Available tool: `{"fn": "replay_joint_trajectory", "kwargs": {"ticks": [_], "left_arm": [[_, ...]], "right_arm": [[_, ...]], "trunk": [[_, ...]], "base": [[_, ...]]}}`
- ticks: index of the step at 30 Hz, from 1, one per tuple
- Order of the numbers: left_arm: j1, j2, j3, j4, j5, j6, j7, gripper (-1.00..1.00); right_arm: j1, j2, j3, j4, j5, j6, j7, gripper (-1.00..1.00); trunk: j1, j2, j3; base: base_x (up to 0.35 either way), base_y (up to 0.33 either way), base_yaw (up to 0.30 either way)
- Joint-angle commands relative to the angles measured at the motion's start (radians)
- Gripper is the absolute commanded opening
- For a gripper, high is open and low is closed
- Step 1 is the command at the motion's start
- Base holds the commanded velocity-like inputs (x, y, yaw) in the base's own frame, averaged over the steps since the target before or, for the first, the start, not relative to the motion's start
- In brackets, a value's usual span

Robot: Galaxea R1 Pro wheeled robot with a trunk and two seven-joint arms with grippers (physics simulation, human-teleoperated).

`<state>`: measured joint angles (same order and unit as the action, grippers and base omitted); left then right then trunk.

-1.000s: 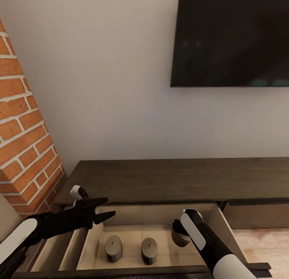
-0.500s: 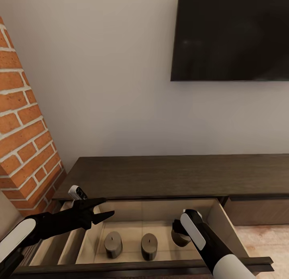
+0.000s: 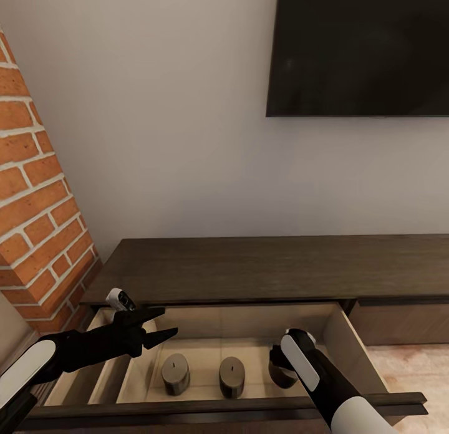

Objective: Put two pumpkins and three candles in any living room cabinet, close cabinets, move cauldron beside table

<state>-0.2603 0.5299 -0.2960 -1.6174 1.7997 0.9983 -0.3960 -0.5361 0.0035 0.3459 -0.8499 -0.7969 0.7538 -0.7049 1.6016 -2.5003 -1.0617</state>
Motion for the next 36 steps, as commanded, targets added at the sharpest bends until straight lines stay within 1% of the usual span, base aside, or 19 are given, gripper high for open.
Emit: {"fn": "replay_joint_trajectory", "kwargs": {"ticks": [1, 3, 9, 17, 18, 25, 34, 36], "left_arm": [[-0.001, 0.001, -0.002, 0.001, -0.004, 0.000, -0.008, 1.00], [-0.001, 0.001, -0.002, 0.001, -0.004, 0.000, -0.008, 1.00], [-0.001, 0.001, -0.002, 0.001, -0.004, 0.000, -0.008, 1.00], [0.000, 0.001, -0.002, 0.001, -0.004, 0.000, -0.008, 1.00], [0.000, 0.001, -0.002, 0.001, -0.004, 0.000, -0.008, 1.00], [0.000, 0.001, 0.000, 0.002, -0.003, 0.000, -0.009, 1.00], [0.000, 0.001, 0.000, 0.004, -0.005, 0.000, -0.008, 1.00], [-0.001, 0.001, 0.000, 0.005, -0.005, -0.001, -0.007, 1.00]], "right_arm": [[-0.001, 0.000, 0.002, 0.001, -0.010, 0.000, -0.008, -1.00], [-0.001, 0.000, 0.002, 0.002, -0.010, -0.001, -0.008, -1.00], [-0.001, 0.000, 0.002, 0.003, -0.010, -0.001, -0.008, -1.00], [-0.001, 0.000, 0.002, 0.004, -0.010, -0.001, -0.008, -1.00], [-0.001, 0.000, 0.002, 0.004, -0.010, -0.001, -0.008, 1.00], [-0.001, 0.000, 0.002, 0.004, -0.010, 0.000, -0.008, 1.00], [-0.001, 0.000, 0.002, 0.003, -0.010, 0.000, -0.008, 1.00], [-0.001, 0.000, 0.002, 0.003, -0.010, 0.000, -0.008, 1.00]], "trunk": [[0.000, 0.000, -0.001], [0.000, 0.000, -0.001], [0.002, -0.002, -0.024], [0.002, -0.002, -0.024], [0.002, -0.002, -0.024], [0.002, -0.002, -0.024], [-0.002, 0.000, 0.011], [-0.009, 0.014, 0.017]], "base": [[0.000, 0.000, 0.000], [0.000, 0.000, 0.000], [0.000, 0.000, 0.000], [0.000, 0.000, 0.000], [0.000, 0.000, 0.000], [0.000, 0.000, 0.000], [0.000, 0.000, 0.000], [0.000, 0.000, 0.000]]}}
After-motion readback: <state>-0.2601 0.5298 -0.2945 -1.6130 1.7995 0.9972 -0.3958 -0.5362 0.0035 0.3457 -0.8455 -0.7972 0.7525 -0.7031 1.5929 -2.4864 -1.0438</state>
